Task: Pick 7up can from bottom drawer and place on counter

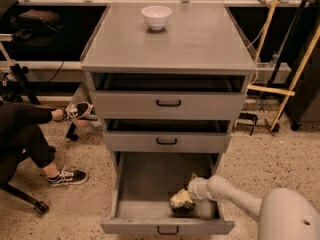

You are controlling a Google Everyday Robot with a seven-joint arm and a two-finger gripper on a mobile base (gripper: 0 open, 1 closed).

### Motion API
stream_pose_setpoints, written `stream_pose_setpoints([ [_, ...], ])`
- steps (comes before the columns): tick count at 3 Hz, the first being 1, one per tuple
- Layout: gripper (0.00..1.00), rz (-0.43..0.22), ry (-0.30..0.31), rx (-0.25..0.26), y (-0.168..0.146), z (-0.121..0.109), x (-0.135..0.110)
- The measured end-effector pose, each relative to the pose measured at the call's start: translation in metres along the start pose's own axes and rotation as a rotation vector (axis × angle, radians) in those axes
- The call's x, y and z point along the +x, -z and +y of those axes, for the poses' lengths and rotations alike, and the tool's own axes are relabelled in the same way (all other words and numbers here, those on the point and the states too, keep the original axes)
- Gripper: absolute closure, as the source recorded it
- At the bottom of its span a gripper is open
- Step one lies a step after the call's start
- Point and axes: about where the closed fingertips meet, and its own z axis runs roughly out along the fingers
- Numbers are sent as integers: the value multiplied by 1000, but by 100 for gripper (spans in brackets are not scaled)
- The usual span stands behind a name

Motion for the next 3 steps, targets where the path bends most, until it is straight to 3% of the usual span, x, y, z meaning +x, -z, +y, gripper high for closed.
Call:
stream_pose_setpoints([
  [1, 0, -21, 58, 52, 2, -32, -7],
  [2, 0, -26, 63, 42, -10, -23, -5],
  [3, 0, -38, 39, -26, -37, -6, 5],
])
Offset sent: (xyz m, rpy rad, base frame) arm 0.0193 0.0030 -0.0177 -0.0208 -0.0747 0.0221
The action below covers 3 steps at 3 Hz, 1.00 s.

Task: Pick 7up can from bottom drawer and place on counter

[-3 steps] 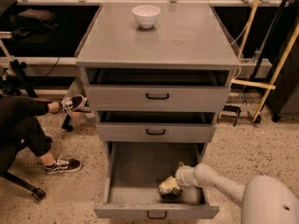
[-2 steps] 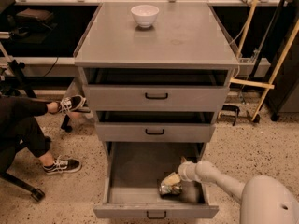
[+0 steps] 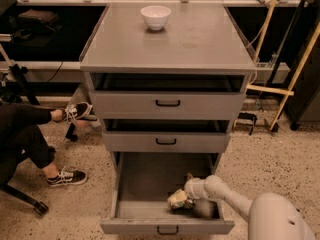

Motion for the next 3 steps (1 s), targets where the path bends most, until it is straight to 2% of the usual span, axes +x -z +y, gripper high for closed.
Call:
stream_pose_setpoints([
  [1, 0, 44, 24, -140, -12, 24, 23],
  [2, 0, 44, 24, -140, -12, 24, 23],
  [3, 0, 85, 72, -89, -14, 17, 30],
])
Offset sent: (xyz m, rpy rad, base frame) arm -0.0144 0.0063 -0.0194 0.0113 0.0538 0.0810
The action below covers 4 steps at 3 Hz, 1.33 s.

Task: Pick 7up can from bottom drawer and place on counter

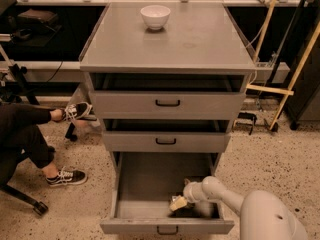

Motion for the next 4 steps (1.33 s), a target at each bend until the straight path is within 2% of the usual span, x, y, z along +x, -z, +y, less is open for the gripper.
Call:
stream_pose_setpoints([
  [1, 0, 0, 0, 0, 0, 0, 0],
  [2, 19, 0, 0, 0, 0, 0, 0],
  [4, 65, 0, 0, 0, 0, 0, 0],
])
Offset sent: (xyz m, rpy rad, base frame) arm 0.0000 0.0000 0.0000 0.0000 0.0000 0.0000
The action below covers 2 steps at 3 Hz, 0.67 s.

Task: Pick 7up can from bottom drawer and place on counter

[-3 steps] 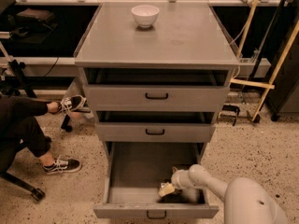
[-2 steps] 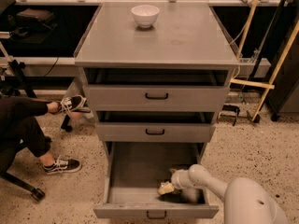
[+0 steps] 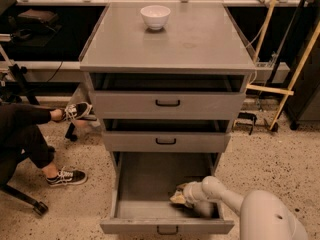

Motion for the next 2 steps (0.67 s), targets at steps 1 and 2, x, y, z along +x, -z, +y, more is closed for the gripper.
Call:
stream_pose_setpoints([
  [1, 88, 0, 0, 0, 0, 0, 0],
  [2, 100, -96, -58, 26, 25, -7, -1],
])
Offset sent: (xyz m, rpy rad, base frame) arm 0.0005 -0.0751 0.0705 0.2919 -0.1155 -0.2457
